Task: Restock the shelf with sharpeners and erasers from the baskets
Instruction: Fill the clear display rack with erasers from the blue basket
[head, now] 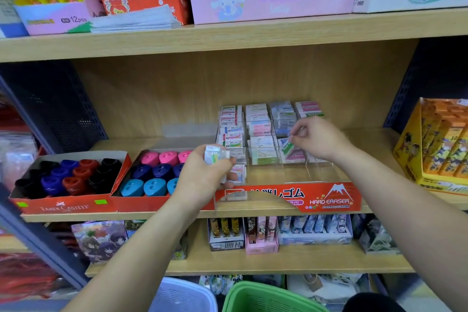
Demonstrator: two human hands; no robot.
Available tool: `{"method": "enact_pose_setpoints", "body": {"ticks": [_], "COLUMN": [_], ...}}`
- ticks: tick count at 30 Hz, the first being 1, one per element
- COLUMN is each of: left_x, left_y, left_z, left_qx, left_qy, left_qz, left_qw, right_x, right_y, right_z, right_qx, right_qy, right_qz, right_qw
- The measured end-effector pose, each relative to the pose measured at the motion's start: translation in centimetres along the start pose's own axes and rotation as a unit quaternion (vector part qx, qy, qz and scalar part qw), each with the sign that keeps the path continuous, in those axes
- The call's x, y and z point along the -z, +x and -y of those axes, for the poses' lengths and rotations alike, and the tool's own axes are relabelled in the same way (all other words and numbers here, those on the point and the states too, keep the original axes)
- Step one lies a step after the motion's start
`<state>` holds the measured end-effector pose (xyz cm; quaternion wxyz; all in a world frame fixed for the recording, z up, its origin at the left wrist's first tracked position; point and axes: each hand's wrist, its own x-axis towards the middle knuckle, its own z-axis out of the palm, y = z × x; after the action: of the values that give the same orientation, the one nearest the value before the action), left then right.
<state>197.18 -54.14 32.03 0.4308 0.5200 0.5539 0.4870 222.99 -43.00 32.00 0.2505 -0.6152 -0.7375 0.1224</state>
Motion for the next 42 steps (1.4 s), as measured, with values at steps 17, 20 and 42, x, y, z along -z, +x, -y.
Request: {"method": "enact_pose_setpoints", "body": {"ticks": [17,20,42], "left_x": [-1.9,-1.6,-0.5], "left_y": [-0.9,-1.3,-2.7], "left_z": [-0.7,-1.0,-0.2], "left_qx": [-0.018,-0.031,-0.024], "left_qy": [-0.043,-0.048,-0.017], "left_qz": [0.023,0.004,-0.004], "left_qw": [0.999,0.998,1.000], "right_x": [-2.0,-2.2,-3.3], "right_y": [-7.0,-7.1,-9.6], "right_z": [8.0,8.2,7.7], "right_qx": [0.074,0.039,-0.019], "right_qy": [0.325,0.375,0.459], "right_qz": [0.105,0.121,0.079], "right_qw": [0.937,0.918,0.885]}}
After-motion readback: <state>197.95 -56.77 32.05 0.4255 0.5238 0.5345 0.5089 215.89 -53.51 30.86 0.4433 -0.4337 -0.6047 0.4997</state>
